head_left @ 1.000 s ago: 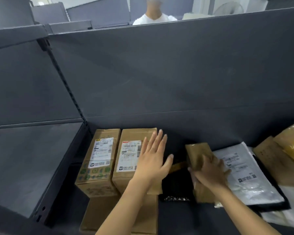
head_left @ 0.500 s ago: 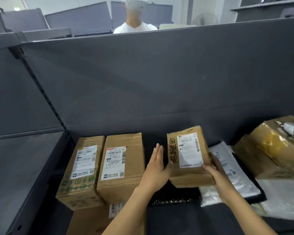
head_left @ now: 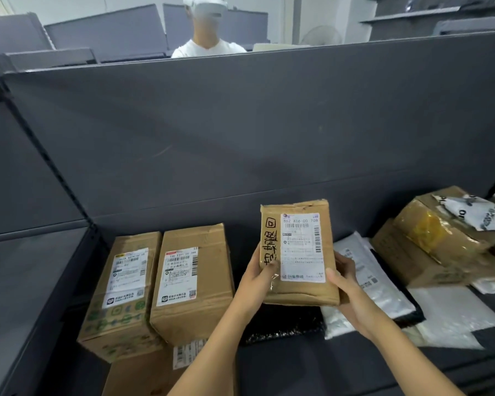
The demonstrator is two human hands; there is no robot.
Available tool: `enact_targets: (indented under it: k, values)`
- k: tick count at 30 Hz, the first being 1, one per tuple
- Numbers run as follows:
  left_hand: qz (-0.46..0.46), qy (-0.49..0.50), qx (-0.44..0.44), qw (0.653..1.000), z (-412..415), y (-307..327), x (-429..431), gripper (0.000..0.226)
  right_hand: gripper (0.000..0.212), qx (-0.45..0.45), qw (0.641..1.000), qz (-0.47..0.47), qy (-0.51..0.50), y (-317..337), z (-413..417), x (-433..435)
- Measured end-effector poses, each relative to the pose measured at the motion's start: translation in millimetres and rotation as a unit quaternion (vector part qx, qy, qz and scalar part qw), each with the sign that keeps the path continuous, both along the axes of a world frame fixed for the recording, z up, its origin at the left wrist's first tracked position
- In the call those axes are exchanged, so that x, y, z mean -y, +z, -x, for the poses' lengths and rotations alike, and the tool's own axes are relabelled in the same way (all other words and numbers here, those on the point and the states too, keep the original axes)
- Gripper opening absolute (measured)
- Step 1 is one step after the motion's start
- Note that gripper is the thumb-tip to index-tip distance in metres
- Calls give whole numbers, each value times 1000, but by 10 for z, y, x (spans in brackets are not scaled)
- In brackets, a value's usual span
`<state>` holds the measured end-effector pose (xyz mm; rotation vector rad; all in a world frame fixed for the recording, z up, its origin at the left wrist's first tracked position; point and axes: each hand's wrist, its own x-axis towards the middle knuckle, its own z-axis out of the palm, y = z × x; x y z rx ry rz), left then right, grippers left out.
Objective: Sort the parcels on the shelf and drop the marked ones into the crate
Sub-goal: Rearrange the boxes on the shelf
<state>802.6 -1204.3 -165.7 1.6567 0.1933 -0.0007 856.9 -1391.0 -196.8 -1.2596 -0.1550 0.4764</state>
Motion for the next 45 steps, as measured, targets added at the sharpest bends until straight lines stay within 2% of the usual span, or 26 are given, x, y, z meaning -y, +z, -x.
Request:
enact_targets:
  k: [5, 8, 9, 13, 16, 18, 20, 22, 23, 24, 26, 28, 31, 33, 35, 37, 39, 42, 45]
  values:
    - [8, -20, 15, 1000, 20, 62, -110, 44, 66, -95, 995, -30, -1, 19, -54, 20]
    - [-32, -73, 13, 997, -13, 184, -216, 58, 109, -73, 992, -57, -86, 41, -64, 25]
    - [-47, -88, 13, 995, -25, 233, -234, 58, 114, -55, 991, -70, -103, 36, -78, 18]
    - [-66, -111, 16, 991, -113, 415, -306, 54, 102, -3, 989, -104, -107, 52, -39, -42]
    - [-103, -140, 6, 985, -179, 508, -338, 53, 67, 3, 986, -107, -129, 102, 15, -58]
    - [-122, -113, 19, 986, -211, 538, -315, 64, 66, 28, 994, -47, -97, 190, -34, 23]
    - [-111, -51, 47, 991, -227, 602, -294, 77, 81, 101, 992, 69, 6, 376, -119, 128]
    - [-153, -54, 50, 986, -263, 656, -294, 82, 89, 183, 949, 223, 128, 597, -213, 165]
    - [-188, -91, 31, 978, -288, 662, -295, 87, 88, 213, 923, 275, 166, 694, -249, 138]
    - [-210, -138, 7, 968, -301, 655, -283, 93, 86, 228, 909, 299, 180, 775, -272, 97]
    - [-202, -198, -33, 959, -296, 610, -230, 99, 82, 234, 906, 303, 183, 843, -307, 24]
    - [-179, -170, -30, 969, -281, 517, -192, 95, 83, 247, 899, 313, 179, 835, -317, 5]
    - [-119, -99, 0, 988, -261, 400, -236, 83, 73, 252, 920, 285, 97, 825, -318, 123]
    - [-58, -42, 18, 997, -250, 352, -305, 80, 60, 266, 932, 240, -56, 828, -292, 279]
    - [25, 34, 37, 998, -257, 313, -354, 82, 64, 218, 944, 173, -175, 725, -234, 409]
    - [91, 82, 51, 991, -271, 285, -325, 80, 80, 149, 971, 128, -133, 583, -141, 381]
    - [121, 95, 60, 986, -272, 275, -235, 77, 90, 132, 984, 105, -54, 380, -57, 228]
    - [135, 100, 48, 985, -227, 238, -158, 59, 82, 105, 992, 47, -55, 256, -29, 98]
    - [110, 79, 1, 991, -147, 210, -266, 32, 75, 115, 990, 39, -64, 314, -113, 221]
